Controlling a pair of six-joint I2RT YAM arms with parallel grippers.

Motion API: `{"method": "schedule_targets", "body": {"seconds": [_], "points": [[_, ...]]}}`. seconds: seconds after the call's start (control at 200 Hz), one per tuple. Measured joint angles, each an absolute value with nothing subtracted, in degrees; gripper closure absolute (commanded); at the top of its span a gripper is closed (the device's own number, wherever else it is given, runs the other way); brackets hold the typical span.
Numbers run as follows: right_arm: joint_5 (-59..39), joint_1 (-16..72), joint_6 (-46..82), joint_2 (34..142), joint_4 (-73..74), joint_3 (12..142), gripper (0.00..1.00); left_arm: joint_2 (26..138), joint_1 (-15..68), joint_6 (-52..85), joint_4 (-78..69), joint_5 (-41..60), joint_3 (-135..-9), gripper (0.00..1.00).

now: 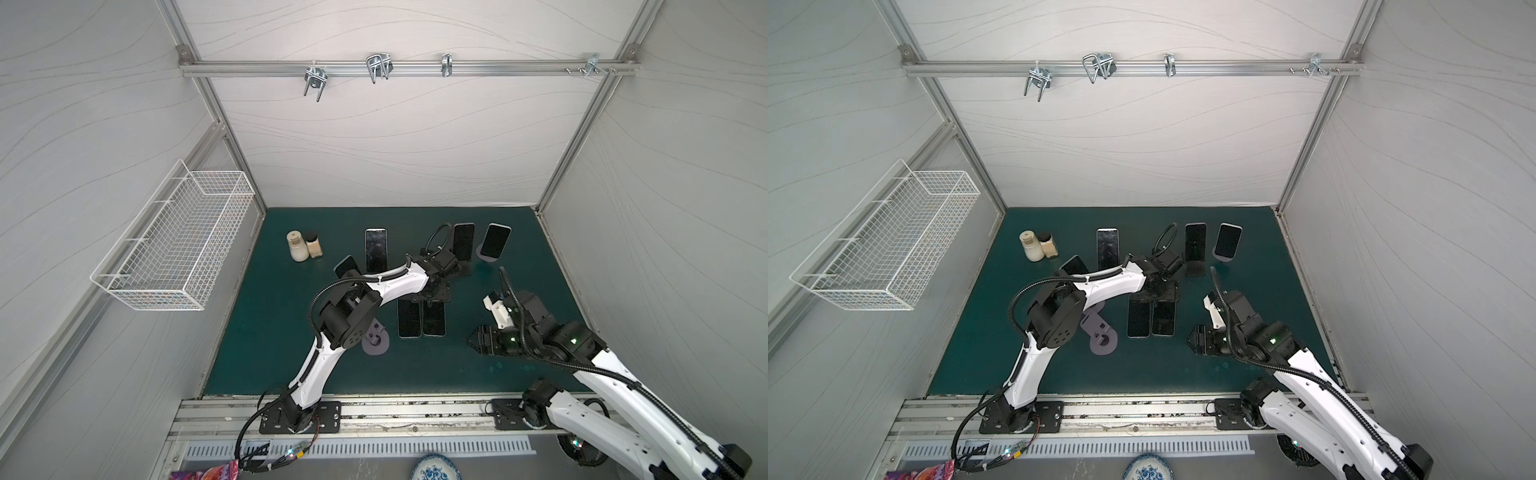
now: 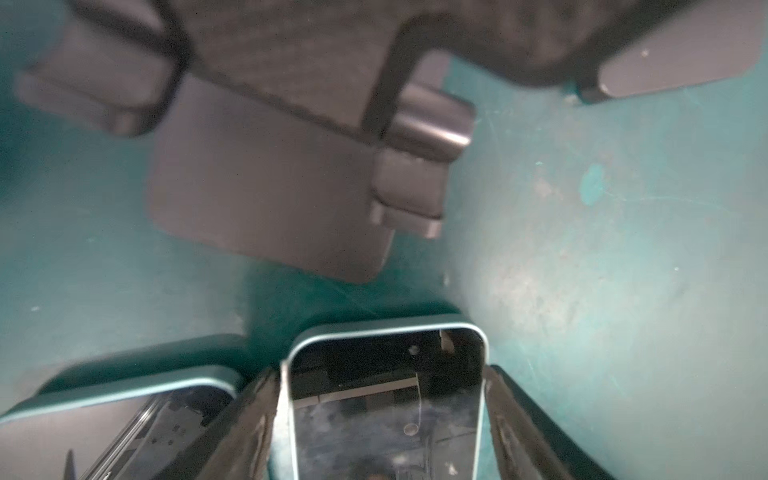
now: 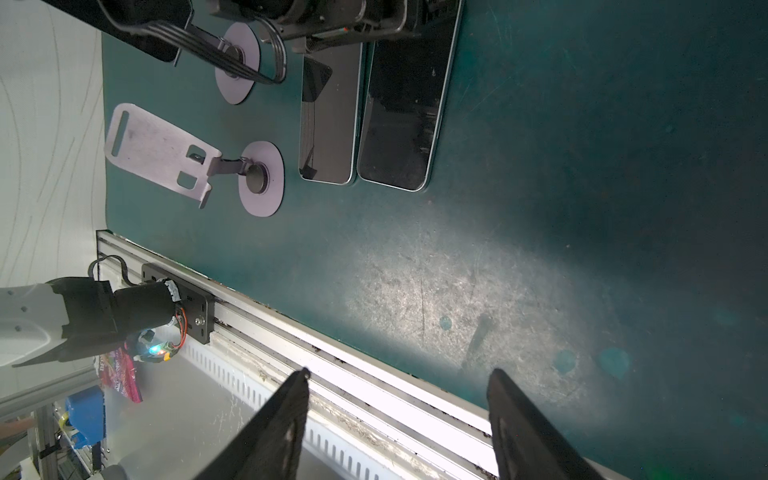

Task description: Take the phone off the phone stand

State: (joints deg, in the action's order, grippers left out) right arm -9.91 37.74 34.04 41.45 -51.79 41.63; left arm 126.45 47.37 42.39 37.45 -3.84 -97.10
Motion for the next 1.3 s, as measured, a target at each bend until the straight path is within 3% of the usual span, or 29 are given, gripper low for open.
{"method": "schedule_targets", "body": {"seconds": [0.525,1.3], "points": [[-9.5,37.7,34.1,41.3,-51.5,41.6,0.33,124.0,48.4,43.5,37.4,-4.7,-95.9,0.26],[-5.9,37.7,33.0,48.4,-47.1,46.4,0.34,103.0,48.6,37.0,36.1,-9.8,-91.9,0.31]]}}
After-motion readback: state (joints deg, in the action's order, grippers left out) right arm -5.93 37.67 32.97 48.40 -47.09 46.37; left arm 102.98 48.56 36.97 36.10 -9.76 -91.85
